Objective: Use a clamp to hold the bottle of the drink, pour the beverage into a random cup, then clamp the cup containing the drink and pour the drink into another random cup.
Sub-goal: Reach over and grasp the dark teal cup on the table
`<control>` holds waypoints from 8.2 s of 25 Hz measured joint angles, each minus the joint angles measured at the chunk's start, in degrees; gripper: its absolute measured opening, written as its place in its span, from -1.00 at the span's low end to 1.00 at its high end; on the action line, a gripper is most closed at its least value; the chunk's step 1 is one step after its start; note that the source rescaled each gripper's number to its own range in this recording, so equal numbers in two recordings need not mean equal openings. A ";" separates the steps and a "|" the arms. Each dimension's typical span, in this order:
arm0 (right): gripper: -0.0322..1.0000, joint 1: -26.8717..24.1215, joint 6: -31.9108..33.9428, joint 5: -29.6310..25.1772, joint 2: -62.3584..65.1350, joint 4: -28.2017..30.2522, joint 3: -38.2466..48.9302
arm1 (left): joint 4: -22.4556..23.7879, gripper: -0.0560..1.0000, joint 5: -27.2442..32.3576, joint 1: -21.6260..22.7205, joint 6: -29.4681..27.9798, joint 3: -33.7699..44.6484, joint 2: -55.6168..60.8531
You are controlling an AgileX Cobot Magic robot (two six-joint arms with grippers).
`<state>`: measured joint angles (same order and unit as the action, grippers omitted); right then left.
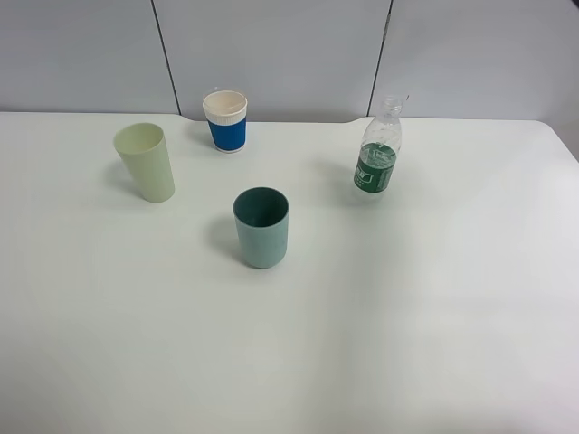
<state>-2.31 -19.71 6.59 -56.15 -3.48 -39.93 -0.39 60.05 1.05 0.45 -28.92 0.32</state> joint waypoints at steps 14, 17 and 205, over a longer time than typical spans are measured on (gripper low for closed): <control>0.99 -0.20 4.17 -28.61 26.00 5.49 0.00 | 0.00 1.00 0.00 0.00 0.00 0.00 0.00; 0.99 -0.26 5.26 -34.46 31.27 5.49 0.00 | 0.00 1.00 0.00 0.00 0.00 0.00 0.00; 1.00 -0.26 15.81 -66.91 56.38 3.48 11.01 | 5.16 1.00 -127.84 -40.15 2.51 5.79 -115.92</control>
<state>-2.57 -3.90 -60.32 0.23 0.00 -28.92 4.77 -67.79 -39.10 2.96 -23.13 -115.60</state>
